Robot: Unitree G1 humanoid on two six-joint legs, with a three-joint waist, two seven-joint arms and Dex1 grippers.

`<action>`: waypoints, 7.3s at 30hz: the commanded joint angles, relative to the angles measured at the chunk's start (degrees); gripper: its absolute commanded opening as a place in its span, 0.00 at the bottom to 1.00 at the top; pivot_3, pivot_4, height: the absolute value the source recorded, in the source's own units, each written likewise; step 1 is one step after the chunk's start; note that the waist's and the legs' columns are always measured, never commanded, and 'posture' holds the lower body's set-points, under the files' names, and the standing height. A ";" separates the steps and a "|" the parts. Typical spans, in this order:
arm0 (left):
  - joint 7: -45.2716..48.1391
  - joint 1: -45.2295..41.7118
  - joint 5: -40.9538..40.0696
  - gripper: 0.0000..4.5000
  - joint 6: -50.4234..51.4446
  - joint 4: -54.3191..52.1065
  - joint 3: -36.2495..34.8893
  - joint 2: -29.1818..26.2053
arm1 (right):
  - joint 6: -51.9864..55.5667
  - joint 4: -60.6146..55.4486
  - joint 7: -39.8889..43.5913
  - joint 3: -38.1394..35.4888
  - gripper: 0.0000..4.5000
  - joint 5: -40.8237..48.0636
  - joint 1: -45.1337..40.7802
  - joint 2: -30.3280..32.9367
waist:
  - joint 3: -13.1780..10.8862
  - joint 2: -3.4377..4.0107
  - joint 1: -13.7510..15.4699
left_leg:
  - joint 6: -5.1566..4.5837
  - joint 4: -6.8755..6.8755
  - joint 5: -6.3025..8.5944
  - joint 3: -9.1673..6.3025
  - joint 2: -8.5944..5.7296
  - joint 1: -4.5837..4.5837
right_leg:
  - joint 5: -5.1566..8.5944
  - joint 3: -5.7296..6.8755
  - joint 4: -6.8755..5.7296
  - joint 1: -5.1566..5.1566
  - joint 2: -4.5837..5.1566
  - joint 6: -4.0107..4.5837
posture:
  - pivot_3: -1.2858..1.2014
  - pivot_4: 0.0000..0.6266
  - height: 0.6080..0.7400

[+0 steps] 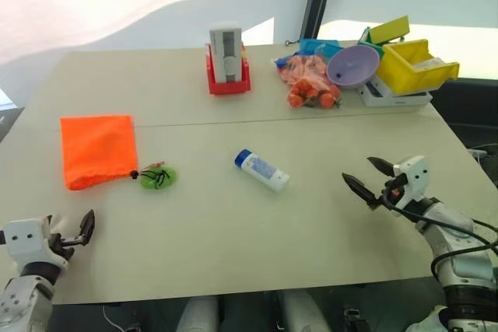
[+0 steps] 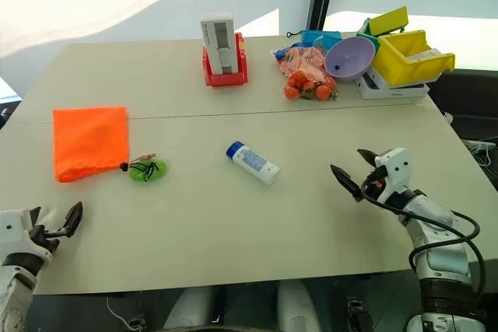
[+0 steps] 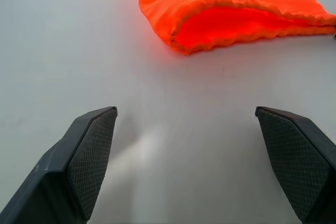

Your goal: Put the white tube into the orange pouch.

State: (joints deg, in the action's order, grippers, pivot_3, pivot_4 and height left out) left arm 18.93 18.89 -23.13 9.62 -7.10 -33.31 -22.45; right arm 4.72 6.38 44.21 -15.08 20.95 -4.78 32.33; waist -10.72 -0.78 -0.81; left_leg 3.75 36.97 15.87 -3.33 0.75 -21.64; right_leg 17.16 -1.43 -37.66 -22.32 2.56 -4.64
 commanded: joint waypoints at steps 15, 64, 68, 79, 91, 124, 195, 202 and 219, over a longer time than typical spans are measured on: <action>-4.96 -2.31 11.61 1.00 -8.75 -5.71 2.92 -1.38 | 0.68 -4.79 -0.71 5.83 0.99 0.30 -4.50 -3.86 | 0.00 0.00 0.03 | 0.00 0.01 0.00 -0.01 0.00 0.01 | -0.09 0.00 0.00 0.01 0.00 -0.12 | 0.52 0.24 1.00; -6.67 -24.69 29.96 0.01 -11.71 21.86 14.82 -16.22 | 3.77 -19.83 2.45 23.88 1.00 -3.28 -4.69 -7.57 | 0.03 -0.04 -0.02 | 0.00 -0.01 0.00 -0.06 -0.01 0.04 | -0.14 0.12 -0.33 -0.12 0.05 -0.19 | 0.52 0.24 1.00; -1.82 -22.78 25.01 0.01 -9.78 14.84 14.78 -14.60 | 3.15 -18.57 2.03 23.06 1.00 -3.37 -4.58 -7.44 | 0.03 -0.04 -0.02 | 0.00 0.05 0.00 -0.07 -0.01 0.05 | -0.14 0.12 -0.38 -0.11 0.05 -0.19 | 0.52 0.24 1.00; 3.54 -21.94 18.78 0.01 6.40 -10.15 23.48 -8.19 | 3.40 -15.99 2.59 19.99 1.00 -3.51 -5.31 -5.73 | 0.03 -0.04 0.13 | 0.00 0.07 0.00 -0.07 -0.02 0.09 | -0.14 0.10 -0.39 -0.04 -0.04 -0.19 | 0.52 0.24 1.00; 8.41 -26.71 6.63 0.01 22.26 -28.38 29.15 -2.95 | 6.52 -13.52 1.55 17.97 1.00 -2.69 -6.28 -5.67 | 0.02 -0.06 -0.18 | 0.00 0.10 0.00 -0.08 -0.10 0.09 | -0.14 0.08 -0.40 -0.02 -0.14 -0.19 | 0.52 0.24 1.00; 17.19 -4.93 -2.61 0.00 17.90 -20.87 16.13 -7.65 | 8.69 -9.03 -3.59 21.53 0.59 -7.69 -7.81 -11.07 | -0.01 0.00 -0.18 | 0.00 0.09 0.00 0.00 0.00 0.13 | -0.07 0.00 -0.36 -0.04 -0.12 -0.07 | 0.52 0.24 1.00; 14.30 -25.87 -22.96 0.00 40.85 -25.21 25.60 -12.36 | 41.09 -30.69 -16.29 30.39 0.39 2.58 -15.98 -16.55 | -0.04 -0.03 -0.22 | 0.01 0.07 -0.01 -0.11 -0.07 -0.10 | -0.08 0.05 -0.36 -0.26 -0.14 -0.09 | 0.52 0.24 1.00; 13.79 -25.21 -22.38 0.00 40.57 -25.57 26.56 -11.73 | 41.99 -26.17 -12.93 35.02 0.39 2.24 -20.58 -18.53 | -0.04 -0.03 -0.33 | 0.01 0.08 -0.01 -0.11 -0.09 -0.35 | -0.09 0.06 -0.38 -0.49 -0.15 -0.10 | 0.52 0.24 1.00; 15.84 -20.60 -24.40 0.00 40.30 -27.32 23.49 -14.17 | 35.26 -2.82 -16.65 38.62 0.39 -9.48 -33.75 -31.12 | -0.03 -0.02 -1.23 | 0.02 0.07 -0.01 -0.11 -0.07 -0.60 | -0.10 0.06 -0.46 -0.80 -0.14 -0.09 | 0.52 0.24 1.00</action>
State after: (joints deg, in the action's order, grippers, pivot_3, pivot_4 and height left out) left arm 33.63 -2.31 -45.72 50.57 -31.16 -9.88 -36.30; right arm 40.82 3.86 28.05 23.49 12.03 -38.28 2.09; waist -10.75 -0.80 -2.04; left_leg 3.77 37.04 15.86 -3.44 0.69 -22.27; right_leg 17.06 -1.36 -38.11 -23.13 2.44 -4.73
